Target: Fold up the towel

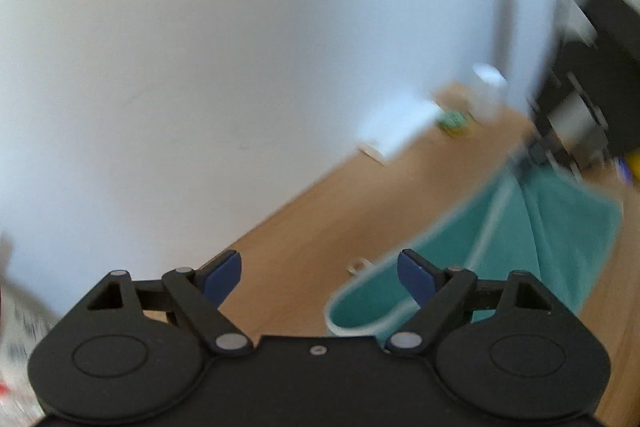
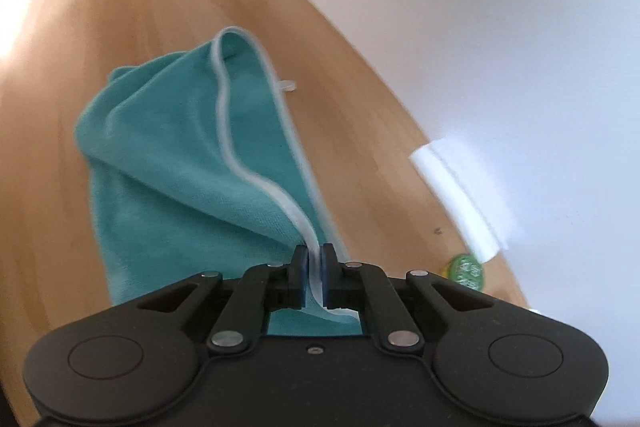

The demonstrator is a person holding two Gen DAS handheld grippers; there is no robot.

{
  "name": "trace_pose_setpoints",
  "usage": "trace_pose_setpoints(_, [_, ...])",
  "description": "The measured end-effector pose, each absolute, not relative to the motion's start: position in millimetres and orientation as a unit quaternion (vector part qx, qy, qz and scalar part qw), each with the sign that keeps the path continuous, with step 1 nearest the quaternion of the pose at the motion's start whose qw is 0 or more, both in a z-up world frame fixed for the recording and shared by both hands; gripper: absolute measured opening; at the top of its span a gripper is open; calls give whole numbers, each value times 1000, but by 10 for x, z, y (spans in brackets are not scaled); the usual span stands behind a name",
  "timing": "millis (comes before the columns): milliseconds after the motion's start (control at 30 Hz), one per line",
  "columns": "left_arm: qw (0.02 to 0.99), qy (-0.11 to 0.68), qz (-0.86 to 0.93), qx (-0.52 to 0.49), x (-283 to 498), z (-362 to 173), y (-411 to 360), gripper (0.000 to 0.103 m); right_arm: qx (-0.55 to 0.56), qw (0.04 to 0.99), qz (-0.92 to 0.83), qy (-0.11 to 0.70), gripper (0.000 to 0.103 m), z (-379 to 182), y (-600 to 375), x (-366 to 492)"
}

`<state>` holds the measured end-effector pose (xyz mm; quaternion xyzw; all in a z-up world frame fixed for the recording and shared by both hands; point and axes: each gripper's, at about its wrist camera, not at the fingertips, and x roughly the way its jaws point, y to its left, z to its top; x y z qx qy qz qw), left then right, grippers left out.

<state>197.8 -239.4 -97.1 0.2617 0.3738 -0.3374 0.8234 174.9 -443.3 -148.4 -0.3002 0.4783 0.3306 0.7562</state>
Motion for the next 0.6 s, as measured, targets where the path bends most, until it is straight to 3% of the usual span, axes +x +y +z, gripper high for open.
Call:
trace_pose_setpoints(133, [793, 408, -369, 262, 1972, -1041, -2473, 85, -304, 756, 327, 478, 7, -1541, -4446, 1780])
trace_pose_setpoints(300, [770, 413, -391, 290, 1962, -1105, -2569, 65, -299, 760, 315, 484, 7, -1595, -4462, 1737])
trace_pose_setpoints(533, [730, 442, -408, 326, 2040, -1297, -2733, 54, -304, 760, 314, 481, 7, -1608, -4420, 1627])
trace_pose_setpoints(600, [717, 454, -410, 335, 2036, -1363, -2764, 39, -311, 758, 313, 481, 7, -1618, -4409, 1601])
